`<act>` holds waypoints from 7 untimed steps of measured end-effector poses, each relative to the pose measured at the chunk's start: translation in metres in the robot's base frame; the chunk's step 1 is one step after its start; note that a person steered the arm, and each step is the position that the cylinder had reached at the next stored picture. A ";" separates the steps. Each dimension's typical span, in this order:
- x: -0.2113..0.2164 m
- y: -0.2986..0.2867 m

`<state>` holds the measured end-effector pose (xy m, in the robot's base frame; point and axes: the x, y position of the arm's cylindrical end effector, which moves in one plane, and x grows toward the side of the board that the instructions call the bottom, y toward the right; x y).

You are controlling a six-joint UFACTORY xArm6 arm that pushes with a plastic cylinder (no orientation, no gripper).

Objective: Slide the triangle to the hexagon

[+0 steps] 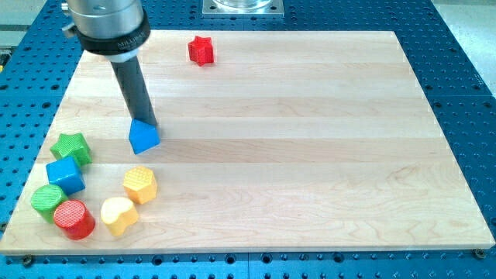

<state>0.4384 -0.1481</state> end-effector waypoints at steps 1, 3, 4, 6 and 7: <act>0.021 0.018; -0.001 0.022; -0.001 0.007; 0.028 0.013; 0.033 0.018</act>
<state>0.4709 -0.1305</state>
